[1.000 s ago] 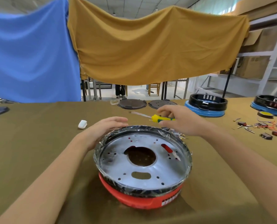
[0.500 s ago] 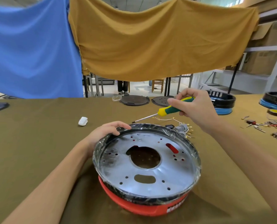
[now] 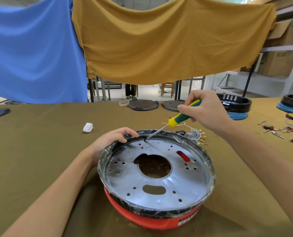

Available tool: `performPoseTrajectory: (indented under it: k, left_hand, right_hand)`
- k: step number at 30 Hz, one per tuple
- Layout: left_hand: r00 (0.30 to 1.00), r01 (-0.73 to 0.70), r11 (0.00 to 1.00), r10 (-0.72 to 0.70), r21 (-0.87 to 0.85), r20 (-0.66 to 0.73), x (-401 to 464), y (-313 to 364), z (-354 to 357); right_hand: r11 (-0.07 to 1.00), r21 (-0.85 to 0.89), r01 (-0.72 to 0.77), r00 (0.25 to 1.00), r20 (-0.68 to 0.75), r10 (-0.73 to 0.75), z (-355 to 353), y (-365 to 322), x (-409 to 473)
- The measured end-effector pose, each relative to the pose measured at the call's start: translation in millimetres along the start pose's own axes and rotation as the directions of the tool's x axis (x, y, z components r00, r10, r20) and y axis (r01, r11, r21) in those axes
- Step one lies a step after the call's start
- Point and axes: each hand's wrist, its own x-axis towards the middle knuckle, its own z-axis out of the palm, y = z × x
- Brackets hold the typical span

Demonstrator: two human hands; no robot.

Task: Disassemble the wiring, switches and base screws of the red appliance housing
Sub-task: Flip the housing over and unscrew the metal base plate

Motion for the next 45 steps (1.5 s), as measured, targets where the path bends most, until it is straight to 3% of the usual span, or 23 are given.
performPoseTrajectory:
  k: [17,32,45]
  left_hand:
    - [1.0,-0.005,0.999,0.006,0.035,-0.028,-3,2,4]
    - [0.999,0.026,0.999,-0.027,-0.023,-0.032,-5,4,6]
    - [0.998,0.003,0.995,0.003,0.096,-0.063,-6,4,6]
  right_hand:
    - [0.998,-0.05,0.039,0.999,-0.002,-0.039,-7,-2,3]
    - [0.991,-0.109,0.077,0.989,0.134,-0.062,-5,-29,25]
    - [0.988,-0.117,0.1,0.987,0.135,-0.083,0,-30,27]
